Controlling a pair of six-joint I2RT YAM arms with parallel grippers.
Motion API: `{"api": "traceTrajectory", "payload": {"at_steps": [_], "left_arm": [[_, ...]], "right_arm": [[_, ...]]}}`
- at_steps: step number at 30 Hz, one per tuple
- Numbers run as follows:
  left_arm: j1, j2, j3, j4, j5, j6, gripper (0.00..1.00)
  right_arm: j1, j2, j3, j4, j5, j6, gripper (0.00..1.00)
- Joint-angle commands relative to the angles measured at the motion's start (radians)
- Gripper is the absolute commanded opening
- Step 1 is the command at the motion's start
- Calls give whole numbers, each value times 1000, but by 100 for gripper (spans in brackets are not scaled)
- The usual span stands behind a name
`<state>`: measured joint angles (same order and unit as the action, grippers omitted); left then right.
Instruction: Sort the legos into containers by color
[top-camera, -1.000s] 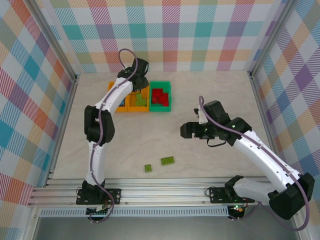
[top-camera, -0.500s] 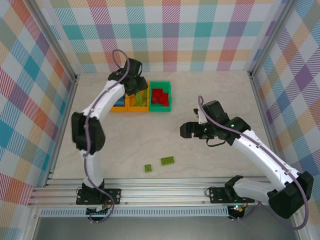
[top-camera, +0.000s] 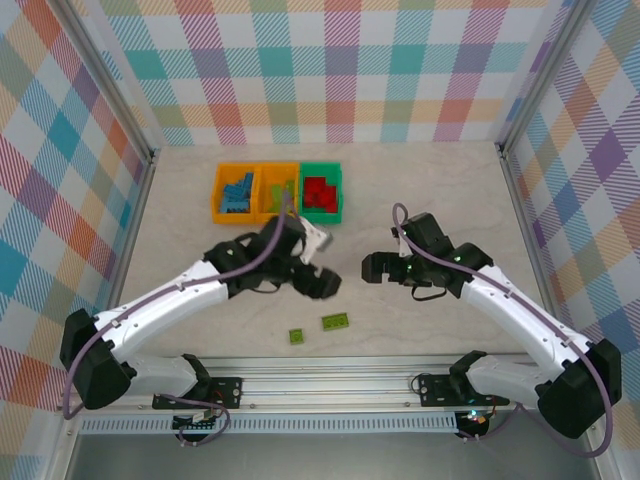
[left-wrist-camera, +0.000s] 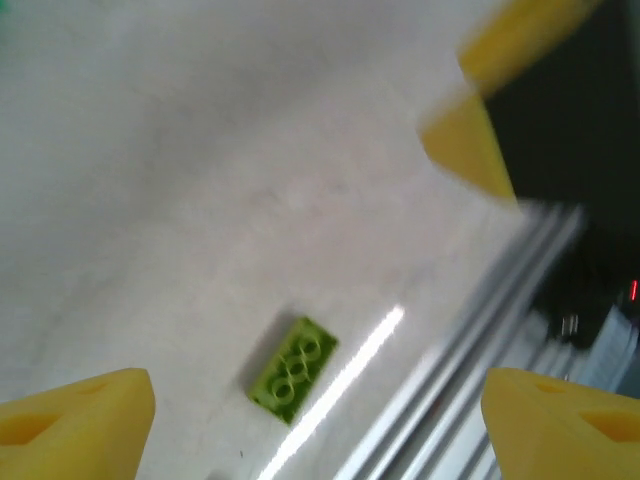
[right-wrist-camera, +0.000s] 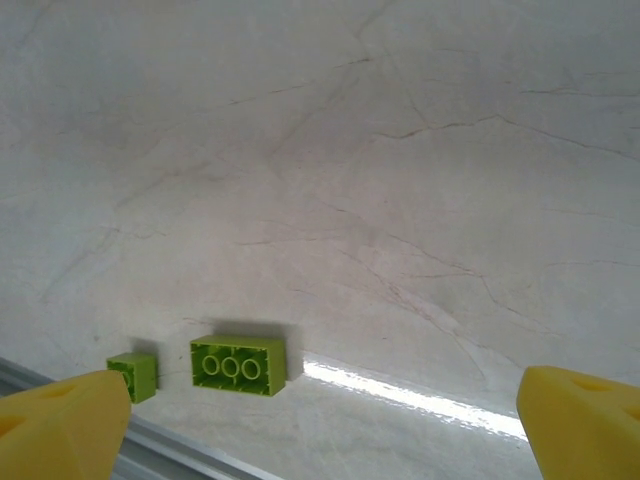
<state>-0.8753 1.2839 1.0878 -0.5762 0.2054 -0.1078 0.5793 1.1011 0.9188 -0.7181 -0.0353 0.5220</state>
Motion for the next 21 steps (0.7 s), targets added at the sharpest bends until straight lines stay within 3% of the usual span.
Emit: {"api": "traceTrajectory", "payload": {"at_steps": [1,6,13,16,21], "left_arm": [[-64,40,-49,-31,-15,176,87],[-143,229,-55,61,-22,189,89],[-168,381,-48,93,-95,275,90],[-169,432,-42,91,-148,273,83],[-172,460,-64,125,-145,264,60]], "right_arm": [[-20,-77,-37,14,66,51,100],[-37,-184,-116,34,82,105,100],[-44,-228,-146,26,78,121,100],[-45,-224,-149,31,73,125,100],[-45,-209,-159,54,55,131,100]]}}
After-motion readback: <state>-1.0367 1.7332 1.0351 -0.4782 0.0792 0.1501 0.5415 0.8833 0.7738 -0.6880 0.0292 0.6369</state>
